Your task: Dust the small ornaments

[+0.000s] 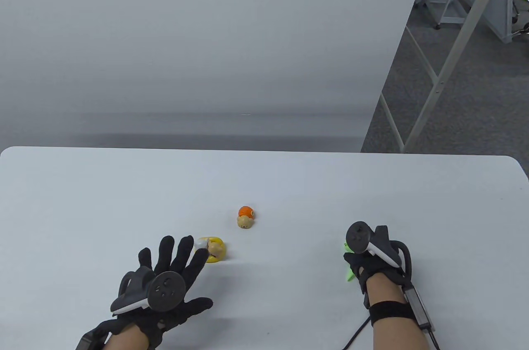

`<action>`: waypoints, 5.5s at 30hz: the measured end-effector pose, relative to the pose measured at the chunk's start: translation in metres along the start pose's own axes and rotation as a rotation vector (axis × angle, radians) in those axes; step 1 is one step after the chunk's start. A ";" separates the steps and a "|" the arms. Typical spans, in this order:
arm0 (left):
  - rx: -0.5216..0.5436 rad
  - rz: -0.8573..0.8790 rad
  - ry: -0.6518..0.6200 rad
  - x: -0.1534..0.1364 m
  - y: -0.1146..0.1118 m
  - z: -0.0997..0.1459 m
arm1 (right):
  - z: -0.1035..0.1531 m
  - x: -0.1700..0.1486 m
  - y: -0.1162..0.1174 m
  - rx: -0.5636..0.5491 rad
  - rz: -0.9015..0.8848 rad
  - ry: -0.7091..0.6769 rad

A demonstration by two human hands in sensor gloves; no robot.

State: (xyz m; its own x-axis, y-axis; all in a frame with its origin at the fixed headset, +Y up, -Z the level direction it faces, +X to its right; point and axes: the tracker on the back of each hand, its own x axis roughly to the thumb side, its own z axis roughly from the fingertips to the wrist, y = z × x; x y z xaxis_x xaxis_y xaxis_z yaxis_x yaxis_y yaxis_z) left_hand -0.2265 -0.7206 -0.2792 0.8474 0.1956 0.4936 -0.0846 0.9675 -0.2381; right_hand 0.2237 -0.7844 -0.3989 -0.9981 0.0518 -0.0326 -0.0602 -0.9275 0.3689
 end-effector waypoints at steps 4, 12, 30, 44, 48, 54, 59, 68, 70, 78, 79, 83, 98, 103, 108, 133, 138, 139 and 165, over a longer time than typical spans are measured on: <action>0.002 0.000 -0.002 -0.001 0.000 0.000 | -0.006 0.005 0.006 -0.008 0.057 0.014; -0.001 0.000 0.006 -0.003 0.000 -0.001 | 0.011 0.021 0.003 -0.154 0.169 -0.194; 0.016 0.007 0.003 -0.004 0.000 -0.001 | 0.143 0.064 -0.044 -0.501 -0.011 -0.534; 0.085 0.021 -0.034 -0.015 0.012 0.000 | 0.152 0.056 -0.032 -0.543 -0.172 -0.569; 0.131 0.099 -0.080 -0.035 0.022 -0.002 | 0.154 0.053 -0.032 -0.557 -0.201 -0.574; 0.005 0.030 -0.022 -0.061 0.018 -0.009 | 0.153 0.053 -0.032 -0.567 -0.217 -0.589; 0.029 0.083 0.008 -0.076 0.001 -0.016 | 0.153 0.055 -0.031 -0.555 -0.208 -0.595; -0.037 0.082 0.059 -0.083 -0.027 -0.027 | 0.153 0.056 -0.030 -0.547 -0.220 -0.600; -0.041 0.084 0.069 -0.084 -0.032 -0.028 | 0.153 0.056 -0.029 -0.545 -0.217 -0.603; 0.041 0.025 0.108 -0.081 -0.041 -0.030 | 0.155 0.059 -0.028 -0.544 -0.219 -0.621; 0.053 0.068 0.100 -0.080 -0.038 -0.029 | 0.155 0.059 -0.029 -0.549 -0.224 -0.623; 0.193 0.210 0.112 -0.069 -0.016 -0.024 | 0.154 0.062 -0.031 -0.567 -0.272 -0.637; 0.289 1.094 -0.208 -0.007 -0.020 -0.043 | 0.139 0.135 -0.026 -0.602 -0.560 -0.928; 0.069 1.326 -0.277 0.013 -0.042 -0.060 | 0.151 0.147 -0.019 -0.724 -0.506 -1.028; 0.079 1.396 -0.312 0.027 -0.043 -0.072 | 0.148 0.152 -0.016 -0.685 -0.487 -1.056; 0.220 1.409 -0.262 0.033 -0.042 -0.069 | 0.135 0.132 -0.014 -0.580 -0.743 -0.968; 0.078 1.473 -0.281 0.035 -0.041 -0.072 | 0.143 0.136 -0.016 -0.660 -0.669 -1.033; 0.058 1.476 -0.289 0.035 -0.041 -0.072 | 0.144 0.137 -0.016 -0.651 -0.665 -1.041; 0.200 1.425 -0.300 0.030 -0.030 -0.068 | 0.148 0.155 -0.013 -0.729 -0.516 -0.906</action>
State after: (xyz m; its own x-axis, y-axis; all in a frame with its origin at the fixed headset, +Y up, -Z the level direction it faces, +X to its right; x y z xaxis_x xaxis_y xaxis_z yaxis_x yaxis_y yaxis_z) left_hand -0.1631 -0.7544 -0.3141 -0.1492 0.9834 0.1033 -0.8281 -0.0672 -0.5566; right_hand 0.0679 -0.7092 -0.2710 -0.5284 0.4325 0.7306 -0.7099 -0.6971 -0.1007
